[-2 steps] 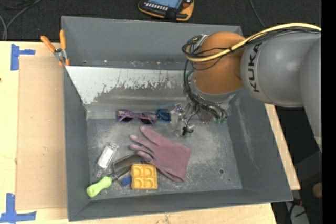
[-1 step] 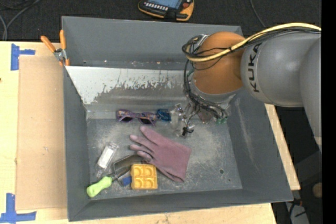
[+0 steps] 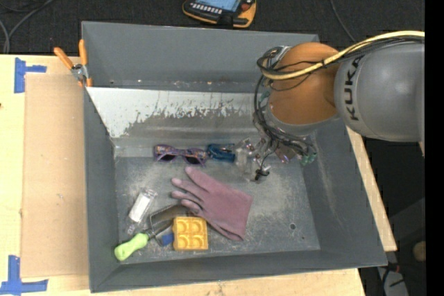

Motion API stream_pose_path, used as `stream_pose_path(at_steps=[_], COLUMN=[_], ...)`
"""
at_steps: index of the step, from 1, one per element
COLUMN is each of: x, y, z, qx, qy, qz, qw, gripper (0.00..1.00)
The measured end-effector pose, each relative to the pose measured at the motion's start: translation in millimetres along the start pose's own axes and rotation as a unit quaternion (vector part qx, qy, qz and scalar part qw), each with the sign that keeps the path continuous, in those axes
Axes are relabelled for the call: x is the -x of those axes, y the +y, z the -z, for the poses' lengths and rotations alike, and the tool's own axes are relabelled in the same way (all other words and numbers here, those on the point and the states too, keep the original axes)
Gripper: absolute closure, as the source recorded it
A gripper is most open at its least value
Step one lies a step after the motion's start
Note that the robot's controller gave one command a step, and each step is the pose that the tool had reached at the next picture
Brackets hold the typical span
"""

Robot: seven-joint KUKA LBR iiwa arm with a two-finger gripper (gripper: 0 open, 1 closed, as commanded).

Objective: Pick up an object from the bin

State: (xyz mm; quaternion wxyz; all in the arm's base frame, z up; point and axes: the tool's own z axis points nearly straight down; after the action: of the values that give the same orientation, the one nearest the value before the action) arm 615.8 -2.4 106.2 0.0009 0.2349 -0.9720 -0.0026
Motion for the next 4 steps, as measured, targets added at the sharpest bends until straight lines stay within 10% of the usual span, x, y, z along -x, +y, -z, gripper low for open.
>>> stream_pose_path(at_steps=[2,3,4], x=[-20.9,7.3,-16.0], y=[-19.8,33.2,42.6], z=[21.7,55.6,-11.0], qx=[0.001,0.001,0.001], qy=[-0.0032,-0.0031,0.0001], qz=[-0.029,-0.134,0.026], qw=[0.9996,0.9909,0.9997], gripper=[1.0,1.0,1.0])
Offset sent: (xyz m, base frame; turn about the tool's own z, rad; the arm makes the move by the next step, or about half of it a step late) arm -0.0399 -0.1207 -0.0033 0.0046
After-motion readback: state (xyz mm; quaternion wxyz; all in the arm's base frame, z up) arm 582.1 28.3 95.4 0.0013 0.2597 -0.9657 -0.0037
